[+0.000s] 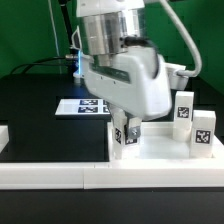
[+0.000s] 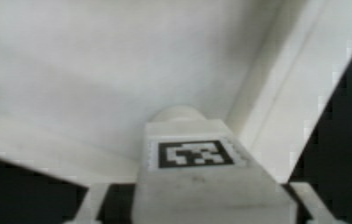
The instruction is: Assemble square table
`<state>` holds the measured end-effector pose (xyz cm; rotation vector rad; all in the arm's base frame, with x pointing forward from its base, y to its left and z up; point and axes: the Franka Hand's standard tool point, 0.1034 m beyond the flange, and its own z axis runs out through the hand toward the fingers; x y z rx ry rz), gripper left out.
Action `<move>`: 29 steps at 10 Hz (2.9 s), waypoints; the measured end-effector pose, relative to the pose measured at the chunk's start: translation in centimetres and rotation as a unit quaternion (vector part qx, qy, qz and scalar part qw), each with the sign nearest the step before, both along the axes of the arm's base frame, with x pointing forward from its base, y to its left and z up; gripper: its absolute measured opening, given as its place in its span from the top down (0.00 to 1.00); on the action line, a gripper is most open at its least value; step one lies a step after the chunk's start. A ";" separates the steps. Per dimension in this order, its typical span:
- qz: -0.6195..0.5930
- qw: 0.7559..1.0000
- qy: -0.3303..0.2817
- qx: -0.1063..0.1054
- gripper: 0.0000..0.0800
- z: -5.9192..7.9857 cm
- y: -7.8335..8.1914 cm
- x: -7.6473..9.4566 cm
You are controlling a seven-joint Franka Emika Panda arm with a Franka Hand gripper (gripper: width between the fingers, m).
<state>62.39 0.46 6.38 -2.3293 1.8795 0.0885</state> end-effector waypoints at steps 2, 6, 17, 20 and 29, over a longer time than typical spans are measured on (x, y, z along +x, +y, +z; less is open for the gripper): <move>-0.079 0.997 0.013 0.014 0.63 0.0 -0.2 0.0; -0.228 0.973 0.040 0.021 0.63 -0.2 0.0 -0.1; -0.359 0.931 0.063 0.031 0.20 -0.2 -0.2 -0.3; -0.340 0.938 0.043 0.045 0.19 3.1 1.0 0.6; -0.318 0.945 0.032 0.070 0.19 8.6 3.6 1.1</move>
Offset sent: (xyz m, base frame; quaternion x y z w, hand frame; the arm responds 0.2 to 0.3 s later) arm 0.0000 0.0000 0.0000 0.0000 0.0000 0.1296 0.9916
